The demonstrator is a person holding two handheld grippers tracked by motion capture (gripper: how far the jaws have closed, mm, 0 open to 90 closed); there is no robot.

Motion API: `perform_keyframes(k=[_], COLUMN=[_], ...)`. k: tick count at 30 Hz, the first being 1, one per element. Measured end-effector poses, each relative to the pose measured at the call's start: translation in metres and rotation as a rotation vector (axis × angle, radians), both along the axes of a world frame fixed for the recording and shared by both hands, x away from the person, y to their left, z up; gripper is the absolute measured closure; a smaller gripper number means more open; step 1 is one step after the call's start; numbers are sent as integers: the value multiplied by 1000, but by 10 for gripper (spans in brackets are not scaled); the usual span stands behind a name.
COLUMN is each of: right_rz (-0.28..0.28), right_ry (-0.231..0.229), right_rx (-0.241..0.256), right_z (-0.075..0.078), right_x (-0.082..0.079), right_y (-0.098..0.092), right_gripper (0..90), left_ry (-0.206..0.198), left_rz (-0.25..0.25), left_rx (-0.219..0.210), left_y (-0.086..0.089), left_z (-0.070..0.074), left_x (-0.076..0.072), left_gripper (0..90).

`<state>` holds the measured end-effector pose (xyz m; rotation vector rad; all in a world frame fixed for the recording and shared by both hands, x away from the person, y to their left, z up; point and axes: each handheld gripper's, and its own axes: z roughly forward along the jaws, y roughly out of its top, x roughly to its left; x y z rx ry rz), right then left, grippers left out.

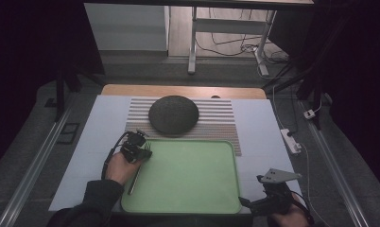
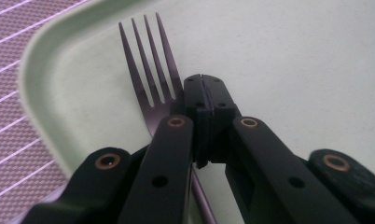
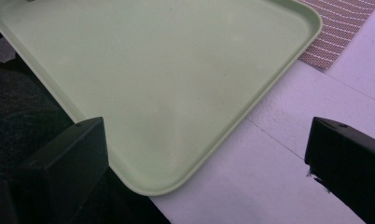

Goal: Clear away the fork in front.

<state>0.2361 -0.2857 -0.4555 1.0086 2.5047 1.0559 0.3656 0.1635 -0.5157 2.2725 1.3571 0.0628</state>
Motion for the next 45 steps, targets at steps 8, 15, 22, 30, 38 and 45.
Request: perform_keyframes(k=[8,15,22,30,38,45], right_rz=[3,6,4,9,10,9], right_ry=[2,3,5,10,13,15], right_rx=[2,2,3,0,2,1], right_z=[0,0,0,-1,-1,-1], right_x=[0,0,0,1,1,1], right_y=[0,0,0,1,0,1], right_gripper=[0,0,0,0,0,0], left_ry=[-2,6,-23,-79,-157,-198], left_rz=[15,20,0,-35,-95,-133], left_rx=[0,-14,-61,-86,-160,-218], left_y=[6,7,9,9,16,24], left_z=[0,0,8,19,28,35], left_x=[1,1,-3,-10,-21,-33], left_gripper=[888,862,779,603,358,184])
